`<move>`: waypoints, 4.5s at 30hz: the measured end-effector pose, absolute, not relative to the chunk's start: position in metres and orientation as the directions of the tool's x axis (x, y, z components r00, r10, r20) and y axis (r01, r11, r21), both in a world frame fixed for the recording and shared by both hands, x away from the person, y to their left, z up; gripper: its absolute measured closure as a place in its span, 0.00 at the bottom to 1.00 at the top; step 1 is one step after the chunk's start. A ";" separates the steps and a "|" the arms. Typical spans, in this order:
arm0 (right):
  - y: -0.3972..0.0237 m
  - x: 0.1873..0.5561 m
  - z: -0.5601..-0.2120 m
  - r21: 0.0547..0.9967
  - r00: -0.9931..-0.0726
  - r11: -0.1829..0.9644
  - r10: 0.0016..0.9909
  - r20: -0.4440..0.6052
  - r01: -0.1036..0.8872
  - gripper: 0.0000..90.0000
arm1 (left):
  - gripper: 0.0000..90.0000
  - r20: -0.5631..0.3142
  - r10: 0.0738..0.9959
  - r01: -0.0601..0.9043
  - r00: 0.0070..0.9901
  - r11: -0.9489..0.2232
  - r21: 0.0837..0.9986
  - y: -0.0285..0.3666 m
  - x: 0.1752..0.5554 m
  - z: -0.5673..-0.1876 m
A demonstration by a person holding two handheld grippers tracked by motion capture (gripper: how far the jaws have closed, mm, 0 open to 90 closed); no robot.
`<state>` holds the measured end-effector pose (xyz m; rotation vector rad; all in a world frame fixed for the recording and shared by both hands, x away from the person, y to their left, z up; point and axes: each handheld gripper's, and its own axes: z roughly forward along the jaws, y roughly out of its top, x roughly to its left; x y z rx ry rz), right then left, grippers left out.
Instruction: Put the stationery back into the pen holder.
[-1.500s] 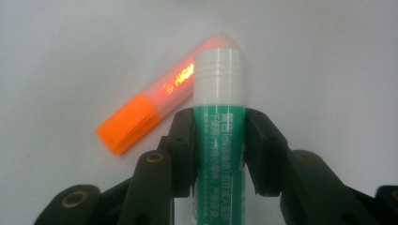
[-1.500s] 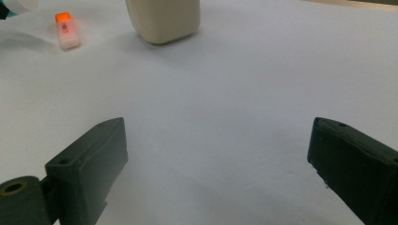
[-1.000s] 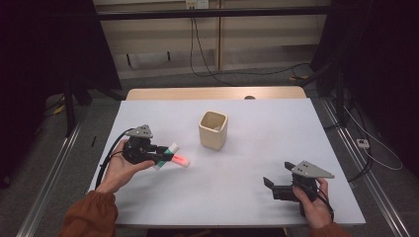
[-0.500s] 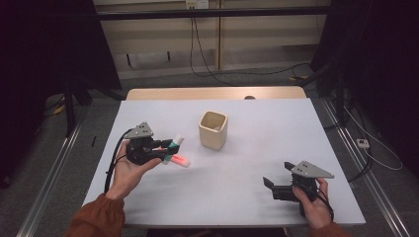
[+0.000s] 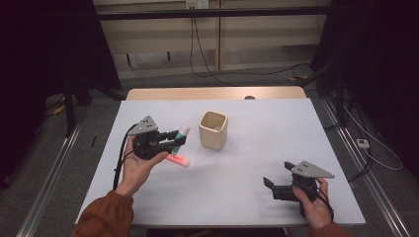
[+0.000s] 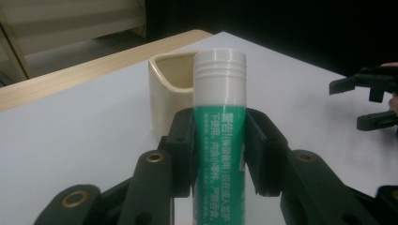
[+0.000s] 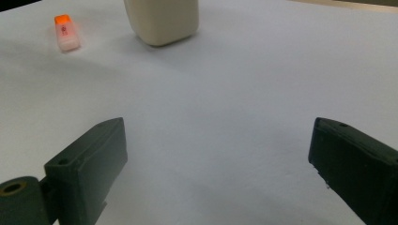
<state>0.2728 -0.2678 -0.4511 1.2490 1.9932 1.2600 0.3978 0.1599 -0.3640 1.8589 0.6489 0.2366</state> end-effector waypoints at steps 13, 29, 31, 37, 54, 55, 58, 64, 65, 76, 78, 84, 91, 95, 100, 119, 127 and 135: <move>-0.269 0.273 -0.451 0.880 -0.478 0.166 0.875 0.076 0.444 0.05 | 0.73 -0.091 0.545 0.249 0.834 -0.224 0.942 0.147 0.410 -0.353; -0.269 0.272 -0.451 0.882 -0.475 0.159 0.876 0.081 0.444 0.05 | 0.73 -0.110 0.569 0.248 0.815 -0.170 0.954 0.117 0.441 -0.344; -0.270 0.272 -0.450 0.880 -0.473 0.159 0.877 0.082 0.447 0.05 | 0.73 -0.114 0.569 0.250 0.815 -0.166 0.954 0.114 0.443 -0.343; -0.269 0.272 -0.450 0.882 -0.476 0.160 0.876 0.080 0.443 0.05 | 0.73 -0.100 0.561 0.216 0.821 -0.144 0.966 0.103 0.448 -0.336; -0.270 0.271 -0.451 0.880 -0.476 0.159 0.875 0.084 0.447 0.05 | 0.73 -0.110 0.562 0.208 0.820 -0.113 0.972 0.067 0.469 -0.345; -0.270 0.271 -0.451 0.880 -0.479 0.162 0.874 0.082 0.446 0.05 | 0.73 -0.112 0.565 0.211 0.817 -0.113 0.971 0.066 0.469 -0.346; -0.270 0.271 -0.451 0.880 -0.479 0.161 0.874 0.083 0.447 0.05 | 0.73 -0.097 0.562 0.209 0.822 -0.140 0.968 0.061 0.471 -0.353; -0.270 0.271 -0.451 0.880 -0.479 0.160 0.874 0.085 0.447 0.05 | 0.73 -0.094 0.560 0.215 0.823 -0.154 0.964 0.057 0.475 -0.360; -0.270 0.271 -0.451 0.879 -0.478 0.158 0.874 0.087 0.449 0.05 | 0.73 -0.101 0.562 0.221 0.821 -0.150 0.964 0.057 0.476 -0.362; -0.270 0.271 -0.451 0.879 -0.481 0.162 0.872 0.085 0.449 0.05 | 0.73 -0.097 0.554 0.233 0.827 -0.181 0.955 0.052 0.482 -0.377; -0.270 0.271 -0.452 0.879 -0.482 0.163 0.872 0.084 0.448 0.05 | 0.73 -0.094 0.556 0.234 0.826 -0.186 0.954 0.051 0.483 -0.378; -0.270 0.271 -0.452 0.877 -0.480 0.163 0.873 0.084 0.452 0.05 | 0.73 -0.086 0.555 0.244 0.827 -0.216 0.945 0.050 0.485 -0.385; -0.270 0.271 -0.452 0.877 -0.480 0.164 0.873 0.083 0.451 0.05 | 0.73 -0.091 0.563 0.262 0.821 -0.231 0.937 0.055 0.483 -0.390; -0.270 0.271 -0.452 0.878 -0.477 0.160 0.874 0.086 0.451 0.05 | 0.73 -0.088 0.561 0.272 0.823 -0.253 0.928 0.057 0.483 -0.394; -0.270 0.271 -0.452 0.877 -0.477 0.161 0.875 0.086 0.452 0.05 | 0.65 -0.127 0.544 0.289 0.830 -0.224 0.931 0.057 0.482 -0.392; -0.269 0.272 -0.451 0.878 -0.476 0.159 0.875 0.086 0.451 0.05 | 0.17 -0.128 0.586 0.338 0.800 -0.265 0.903 0.082 0.478 -0.371; -0.269 0.272 -0.452 0.879 -0.476 0.159 0.875 0.085 0.450 0.05 | 0.06 -0.121 0.623 0.360 0.773 -0.274 0.892 0.108 0.478 -0.363; -0.269 0.272 -0.452 0.877 -0.474 0.159 0.877 0.086 0.453 0.05 | 0.06 -0.127 0.638 0.381 0.760 -0.279 0.881 0.132 0.469 -0.368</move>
